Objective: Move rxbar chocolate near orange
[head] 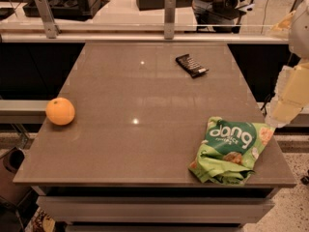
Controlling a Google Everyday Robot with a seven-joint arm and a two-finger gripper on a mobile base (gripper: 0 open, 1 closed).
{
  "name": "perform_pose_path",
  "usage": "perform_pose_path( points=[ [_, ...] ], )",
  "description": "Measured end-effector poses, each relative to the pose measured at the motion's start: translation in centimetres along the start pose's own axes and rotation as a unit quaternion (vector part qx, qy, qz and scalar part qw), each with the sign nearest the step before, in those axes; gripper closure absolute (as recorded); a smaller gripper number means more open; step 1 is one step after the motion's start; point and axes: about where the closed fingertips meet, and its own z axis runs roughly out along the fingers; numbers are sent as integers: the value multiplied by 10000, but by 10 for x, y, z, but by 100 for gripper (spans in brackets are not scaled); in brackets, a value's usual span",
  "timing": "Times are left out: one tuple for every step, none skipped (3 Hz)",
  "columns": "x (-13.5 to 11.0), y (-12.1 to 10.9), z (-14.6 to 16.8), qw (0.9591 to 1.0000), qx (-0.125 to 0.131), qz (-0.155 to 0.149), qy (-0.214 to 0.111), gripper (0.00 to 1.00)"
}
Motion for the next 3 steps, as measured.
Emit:
perform_pose_path(
  points=[
    [0,0,0,10000,2,0,-1,0],
    [-4,-7,0,9999,98,27,-53,0],
    [-8,-26,8,9987,322,336,-204,0]
  ],
)
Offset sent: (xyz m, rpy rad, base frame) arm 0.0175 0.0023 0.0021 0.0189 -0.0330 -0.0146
